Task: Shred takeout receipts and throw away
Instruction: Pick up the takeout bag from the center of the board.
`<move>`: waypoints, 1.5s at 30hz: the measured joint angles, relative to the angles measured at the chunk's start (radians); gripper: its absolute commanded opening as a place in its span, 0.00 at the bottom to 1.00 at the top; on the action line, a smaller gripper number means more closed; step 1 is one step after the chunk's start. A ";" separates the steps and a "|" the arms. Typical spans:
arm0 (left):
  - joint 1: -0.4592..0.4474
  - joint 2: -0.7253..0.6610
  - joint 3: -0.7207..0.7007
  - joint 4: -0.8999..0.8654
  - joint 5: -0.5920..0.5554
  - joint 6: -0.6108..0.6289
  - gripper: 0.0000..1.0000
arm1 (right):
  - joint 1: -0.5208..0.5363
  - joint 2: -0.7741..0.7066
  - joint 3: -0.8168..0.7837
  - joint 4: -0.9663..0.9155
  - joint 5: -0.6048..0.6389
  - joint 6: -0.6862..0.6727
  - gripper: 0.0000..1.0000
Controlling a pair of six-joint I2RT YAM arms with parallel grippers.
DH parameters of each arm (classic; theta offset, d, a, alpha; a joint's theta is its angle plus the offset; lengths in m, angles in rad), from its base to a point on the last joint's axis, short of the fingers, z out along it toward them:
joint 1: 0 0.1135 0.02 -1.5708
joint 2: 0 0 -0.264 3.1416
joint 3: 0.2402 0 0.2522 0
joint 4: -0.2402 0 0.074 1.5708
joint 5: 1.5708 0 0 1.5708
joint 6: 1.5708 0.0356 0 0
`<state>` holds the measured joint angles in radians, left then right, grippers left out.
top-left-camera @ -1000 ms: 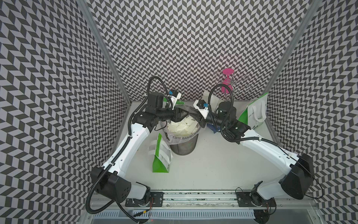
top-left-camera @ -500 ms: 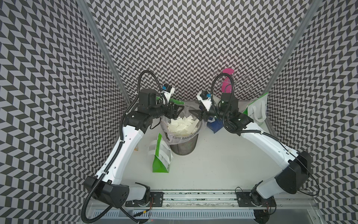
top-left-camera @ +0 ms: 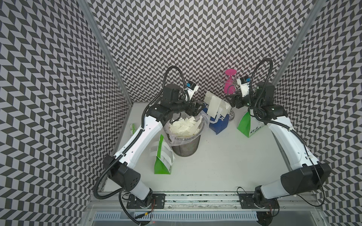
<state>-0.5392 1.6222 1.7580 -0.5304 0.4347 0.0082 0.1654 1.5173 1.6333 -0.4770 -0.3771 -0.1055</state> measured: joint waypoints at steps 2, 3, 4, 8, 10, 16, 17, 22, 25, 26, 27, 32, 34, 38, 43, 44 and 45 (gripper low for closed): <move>-0.021 0.046 0.028 0.006 -0.005 0.000 0.78 | -0.008 0.030 0.027 -0.017 -0.008 -0.004 0.73; -0.031 0.068 0.042 0.006 -0.008 0.001 0.78 | -0.009 0.048 0.040 -0.029 -0.013 -0.010 0.71; -0.038 0.086 0.055 0.006 -0.014 0.002 0.78 | -0.010 0.064 0.052 -0.042 -0.016 -0.014 0.70; -0.051 0.140 0.097 0.006 -0.033 0.010 0.78 | -0.011 0.151 0.108 -0.109 -0.021 -0.048 0.67; -0.050 0.158 0.116 0.004 -0.044 0.018 0.78 | -0.011 0.185 0.123 -0.140 -0.020 -0.062 0.65; -0.050 0.205 0.179 -0.009 -0.077 0.042 0.77 | -0.011 0.236 0.127 -0.205 -0.021 -0.099 0.55; -0.050 0.212 0.188 -0.013 -0.082 0.047 0.77 | -0.011 0.243 0.129 -0.212 -0.023 -0.101 0.50; -0.050 0.270 0.248 -0.032 -0.094 0.060 0.77 | -0.011 0.275 0.159 -0.241 -0.052 -0.122 0.31; -0.049 0.304 0.280 -0.047 -0.102 0.070 0.77 | -0.011 0.277 0.161 -0.253 -0.076 -0.127 0.15; -0.049 0.317 0.293 -0.055 -0.103 0.072 0.77 | -0.011 0.277 0.161 -0.256 -0.085 -0.129 0.12; -0.050 0.328 0.306 -0.063 -0.102 0.075 0.77 | -0.011 0.277 0.161 -0.259 -0.095 -0.129 0.10; -0.050 0.383 0.379 -0.100 -0.090 0.089 0.76 | -0.011 0.254 0.107 -0.230 -0.137 -0.106 0.07; -0.050 0.410 0.417 -0.118 -0.085 0.100 0.76 | -0.011 0.232 0.076 -0.217 -0.146 -0.093 0.06; -0.055 0.459 0.477 -0.158 -0.084 0.124 0.76 | -0.010 0.186 0.035 -0.207 -0.153 -0.066 0.04; -0.058 0.494 0.498 -0.191 -0.080 0.142 0.76 | -0.006 0.141 -0.015 -0.203 -0.153 -0.034 0.03; -0.059 0.499 0.501 -0.192 -0.076 0.147 0.76 | -0.005 0.132 -0.024 -0.201 -0.154 -0.028 0.03; -0.059 0.502 0.501 -0.192 -0.071 0.153 0.76 | -0.003 0.124 -0.034 -0.198 -0.155 -0.023 0.03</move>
<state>-0.5983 2.1242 2.2593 -0.7223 0.3641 0.1612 0.1619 1.6417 1.5993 -0.6746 -0.5320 -0.1287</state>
